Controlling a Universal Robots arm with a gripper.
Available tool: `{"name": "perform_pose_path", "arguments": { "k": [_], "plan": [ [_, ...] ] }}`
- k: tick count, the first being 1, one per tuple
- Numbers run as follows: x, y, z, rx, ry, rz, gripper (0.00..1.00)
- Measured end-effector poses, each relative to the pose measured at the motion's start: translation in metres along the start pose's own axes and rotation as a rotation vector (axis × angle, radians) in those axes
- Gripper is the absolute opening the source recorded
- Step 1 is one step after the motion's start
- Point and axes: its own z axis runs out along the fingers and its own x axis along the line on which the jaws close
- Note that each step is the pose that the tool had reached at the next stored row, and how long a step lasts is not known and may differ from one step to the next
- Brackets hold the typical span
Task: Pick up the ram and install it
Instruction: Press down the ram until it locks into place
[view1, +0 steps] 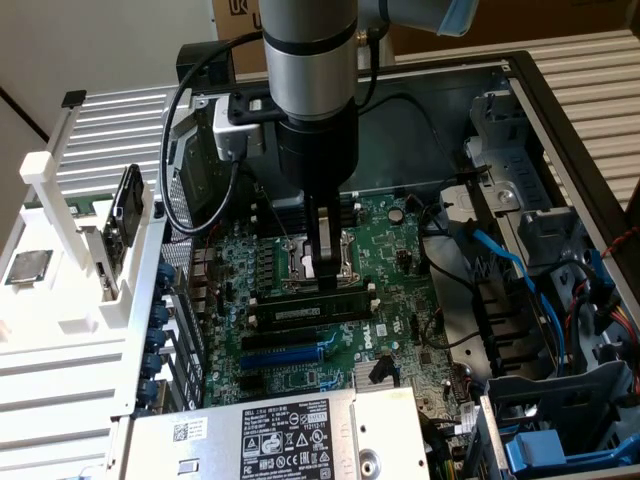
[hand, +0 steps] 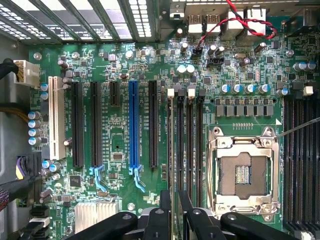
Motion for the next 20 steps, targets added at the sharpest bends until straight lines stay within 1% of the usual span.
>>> {"name": "perform_pose_path", "arguments": {
  "k": [2, 3, 5, 9, 10, 12, 16, 20],
  "plan": [
    [0.0, 0.0, 0.0, 0.0, 0.0, 0.0, 0.21],
    [0.0, 0.0, 0.0, 0.0, 0.0, 0.0, 0.12],
    [0.0, 0.0, 0.0, 0.0, 0.0, 0.0, 0.1],
    [0.0, 0.0, 0.0, 0.0006, 0.0001, 0.0, 0.1],
    [0.0, 0.0009, 0.0002, 0.0015, 0.0001, 0.0, 0.1],
    [0.0, 0.0048, 0.0003, 0.006, -0.0001, 0.0, 0.1],
    [0.0, 0.01, 0.0008, 0.0066, -0.0002, 0.0, 0.1],
    [-0.001, 0.0116, 0.0049, 0.0064, 0.0, 0.0, 0.1]
  ]
}}
